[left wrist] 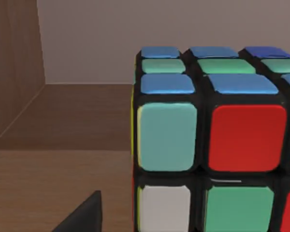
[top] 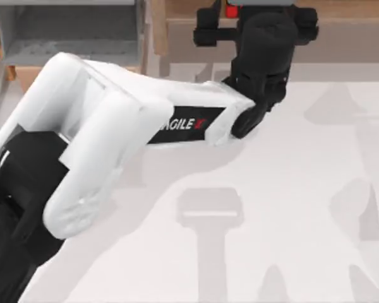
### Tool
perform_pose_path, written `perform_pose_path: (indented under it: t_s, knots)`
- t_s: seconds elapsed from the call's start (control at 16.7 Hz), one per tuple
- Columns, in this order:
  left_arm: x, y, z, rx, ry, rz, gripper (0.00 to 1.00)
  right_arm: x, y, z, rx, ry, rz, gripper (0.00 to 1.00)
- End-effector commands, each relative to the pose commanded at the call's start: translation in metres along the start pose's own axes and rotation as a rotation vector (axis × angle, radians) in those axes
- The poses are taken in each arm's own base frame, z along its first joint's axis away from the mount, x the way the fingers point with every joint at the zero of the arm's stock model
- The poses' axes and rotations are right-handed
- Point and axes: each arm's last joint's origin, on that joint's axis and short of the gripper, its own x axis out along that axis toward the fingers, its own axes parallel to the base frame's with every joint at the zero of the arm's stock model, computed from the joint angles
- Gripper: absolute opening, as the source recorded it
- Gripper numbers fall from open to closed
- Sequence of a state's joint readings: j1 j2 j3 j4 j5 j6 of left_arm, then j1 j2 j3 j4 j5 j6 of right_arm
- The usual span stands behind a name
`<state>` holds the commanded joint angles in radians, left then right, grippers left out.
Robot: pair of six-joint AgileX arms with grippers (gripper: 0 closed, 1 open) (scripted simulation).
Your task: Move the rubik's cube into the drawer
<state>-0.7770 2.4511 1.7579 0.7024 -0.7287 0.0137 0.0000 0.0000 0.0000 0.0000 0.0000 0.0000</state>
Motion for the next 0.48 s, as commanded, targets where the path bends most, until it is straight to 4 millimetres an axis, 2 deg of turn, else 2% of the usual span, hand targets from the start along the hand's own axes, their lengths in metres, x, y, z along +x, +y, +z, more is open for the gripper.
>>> perform_pose_path:
  t_s: [0.24, 0.48]
  knots:
    - [0.023, 0.001, 0.000, -0.001, -0.001, 0.000, 1.00, 0.000, 0.000, 0.000, 0.000, 0.000, 0.000, 1.00]
    - [0.024, 0.002, 0.000, 0.000, 0.000, 0.000, 1.00, 0.000, 0.000, 0.000, 0.000, 0.000, 0.000, 1.00]
